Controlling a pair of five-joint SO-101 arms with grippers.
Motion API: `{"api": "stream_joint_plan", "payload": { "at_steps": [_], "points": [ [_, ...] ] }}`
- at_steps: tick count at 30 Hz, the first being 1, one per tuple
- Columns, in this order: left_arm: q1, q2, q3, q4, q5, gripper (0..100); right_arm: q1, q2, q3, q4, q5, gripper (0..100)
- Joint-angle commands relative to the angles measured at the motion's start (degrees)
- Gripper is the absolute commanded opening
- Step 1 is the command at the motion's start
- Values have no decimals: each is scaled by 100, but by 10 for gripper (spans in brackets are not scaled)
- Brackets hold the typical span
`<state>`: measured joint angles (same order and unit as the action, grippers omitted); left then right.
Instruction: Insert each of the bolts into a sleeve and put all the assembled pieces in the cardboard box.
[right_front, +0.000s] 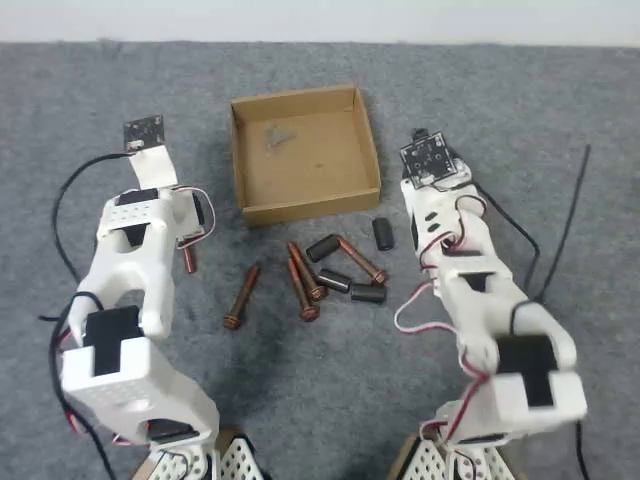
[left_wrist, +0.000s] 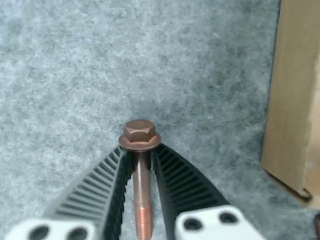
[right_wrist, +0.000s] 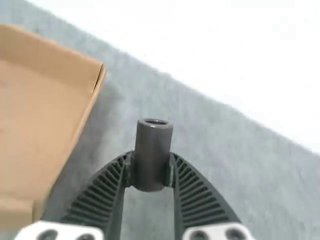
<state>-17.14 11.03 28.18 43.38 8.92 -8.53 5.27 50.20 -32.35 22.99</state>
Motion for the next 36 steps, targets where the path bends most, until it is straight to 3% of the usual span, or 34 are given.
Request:
{"api": "stream_joint_plan", "payload": {
  "at_steps": [1,7,18,29,36],
  "points": [
    [-35,-440,-57,-149,18,11,-154,435,-765,-866,-114,7],
    [-35,-440,-48,-325,18,11,-576,1543,-1363,-2158,-1468,6],
    [-26,-440,-48,-343,18,11,-1288,1481,-888,-2255,-3393,6],
    [-35,-440,-48,-343,18,11,-2431,409,721,-2334,-3464,6],
    [-35,-440,-48,-343,18,11,-2677,-75,1873,-3486,-3437,6]
  ]
}}
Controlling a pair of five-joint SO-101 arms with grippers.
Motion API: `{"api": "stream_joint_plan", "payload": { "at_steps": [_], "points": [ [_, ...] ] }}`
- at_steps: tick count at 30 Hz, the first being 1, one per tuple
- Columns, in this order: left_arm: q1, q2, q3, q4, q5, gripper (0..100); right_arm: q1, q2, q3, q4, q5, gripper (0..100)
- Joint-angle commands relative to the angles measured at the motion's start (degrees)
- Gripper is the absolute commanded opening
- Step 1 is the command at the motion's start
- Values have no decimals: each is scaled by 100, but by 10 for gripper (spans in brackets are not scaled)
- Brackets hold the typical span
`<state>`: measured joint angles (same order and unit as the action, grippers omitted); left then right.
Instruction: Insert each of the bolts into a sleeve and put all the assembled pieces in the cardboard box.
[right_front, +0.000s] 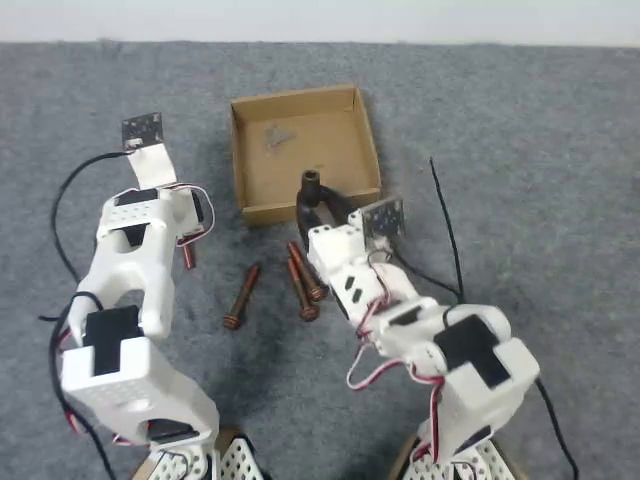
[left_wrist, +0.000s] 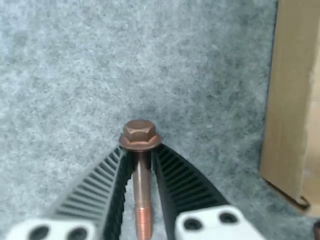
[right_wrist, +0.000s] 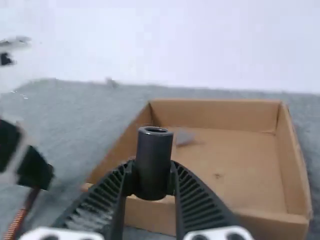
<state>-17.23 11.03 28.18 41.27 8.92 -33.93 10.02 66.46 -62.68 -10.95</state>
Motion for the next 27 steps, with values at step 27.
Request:
{"api": "stream_joint_plan", "payload": {
  "at_steps": [27],
  "points": [
    [9,-440,-57,-141,18,11,-136,-629,2963,-3591,1275,6]
  ]
}}
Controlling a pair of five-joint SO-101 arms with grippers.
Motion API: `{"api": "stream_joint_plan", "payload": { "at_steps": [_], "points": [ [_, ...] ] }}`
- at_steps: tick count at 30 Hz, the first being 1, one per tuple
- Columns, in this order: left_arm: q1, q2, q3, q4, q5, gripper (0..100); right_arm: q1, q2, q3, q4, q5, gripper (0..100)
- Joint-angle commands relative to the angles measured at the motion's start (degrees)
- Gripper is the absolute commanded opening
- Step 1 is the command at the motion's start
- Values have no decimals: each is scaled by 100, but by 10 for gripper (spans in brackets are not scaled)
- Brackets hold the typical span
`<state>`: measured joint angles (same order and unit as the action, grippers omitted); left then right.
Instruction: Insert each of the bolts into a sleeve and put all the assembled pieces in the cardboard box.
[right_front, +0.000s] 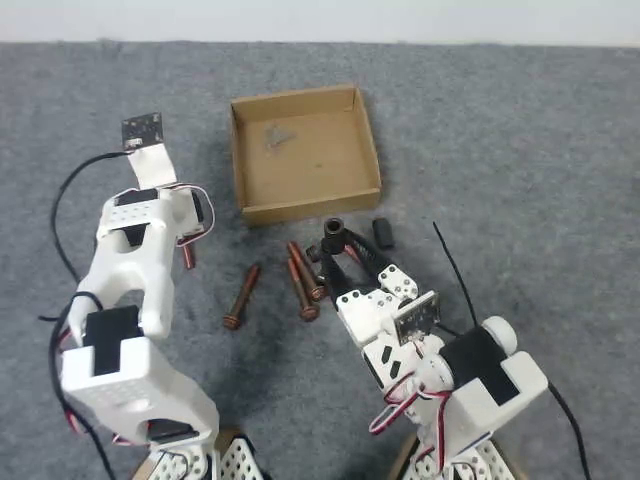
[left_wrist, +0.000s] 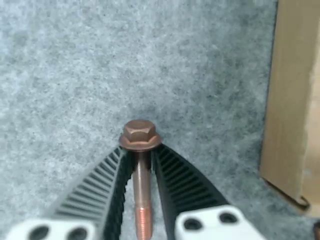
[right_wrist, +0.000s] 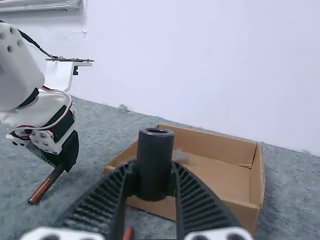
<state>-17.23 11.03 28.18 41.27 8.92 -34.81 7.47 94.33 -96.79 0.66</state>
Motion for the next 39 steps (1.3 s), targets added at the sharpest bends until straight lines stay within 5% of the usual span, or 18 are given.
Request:
{"api": "stream_joint_plan", "payload": {
  "at_steps": [1,9,35,39],
  "points": [
    [9,-440,-75,-141,18,12,-57,-374,176,-180,114,6],
    [202,-976,-101,-378,44,12,-40,-374,176,-48,114,6],
    [2013,-6716,1692,-378,79,12,-48,-374,176,101,123,6],
    [2242,-7112,1807,-404,1020,11,-48,-374,176,101,114,6]
  ]
}}
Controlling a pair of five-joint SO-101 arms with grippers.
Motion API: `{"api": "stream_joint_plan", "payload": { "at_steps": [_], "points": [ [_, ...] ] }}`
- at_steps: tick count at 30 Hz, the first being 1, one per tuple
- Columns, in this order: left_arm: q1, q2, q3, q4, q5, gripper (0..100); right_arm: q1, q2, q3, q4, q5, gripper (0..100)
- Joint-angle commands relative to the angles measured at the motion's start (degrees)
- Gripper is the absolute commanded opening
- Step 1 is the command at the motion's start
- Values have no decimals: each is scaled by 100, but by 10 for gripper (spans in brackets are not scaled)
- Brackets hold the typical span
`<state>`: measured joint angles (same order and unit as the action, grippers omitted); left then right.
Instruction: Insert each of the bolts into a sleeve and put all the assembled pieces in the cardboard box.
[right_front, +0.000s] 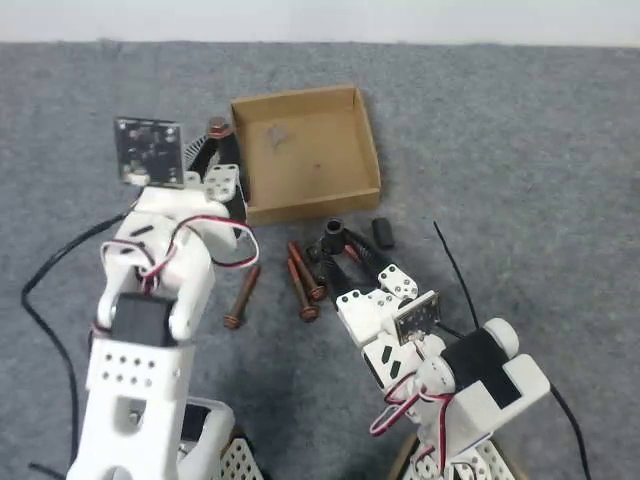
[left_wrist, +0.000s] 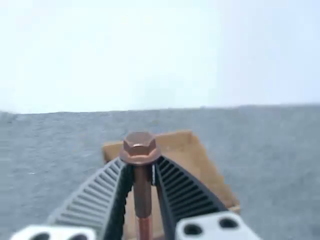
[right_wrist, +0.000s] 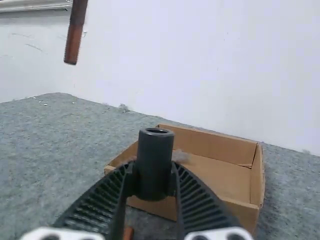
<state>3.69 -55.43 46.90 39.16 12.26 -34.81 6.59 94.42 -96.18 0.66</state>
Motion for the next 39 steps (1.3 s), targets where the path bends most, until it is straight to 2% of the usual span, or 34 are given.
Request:
{"api": "stream_joint_plan", "payload": {
  "at_steps": [1,3,9,12,21,28,36,39],
  "points": [
    [220,-545,4,-290,932,11,-48,-286,167,40,114,6],
    [404,-747,268,-607,1178,11,-48,-286,167,40,114,6],
    [870,-1477,1622,-1943,1152,11,-119,-286,167,40,105,6],
    [897,-1925,2176,-2303,1152,11,-312,-286,167,163,105,6],
    [897,-3200,3231,-2251,967,11,-919,-286,149,356,105,6],
    [897,-3895,3196,-1108,967,11,-1147,-286,114,365,97,6],
    [941,-4132,3160,-510,976,11,-1174,-286,114,374,97,6],
    [1187,-4132,3160,-457,976,11,-1174,-286,123,374,97,6]
  ]
}}
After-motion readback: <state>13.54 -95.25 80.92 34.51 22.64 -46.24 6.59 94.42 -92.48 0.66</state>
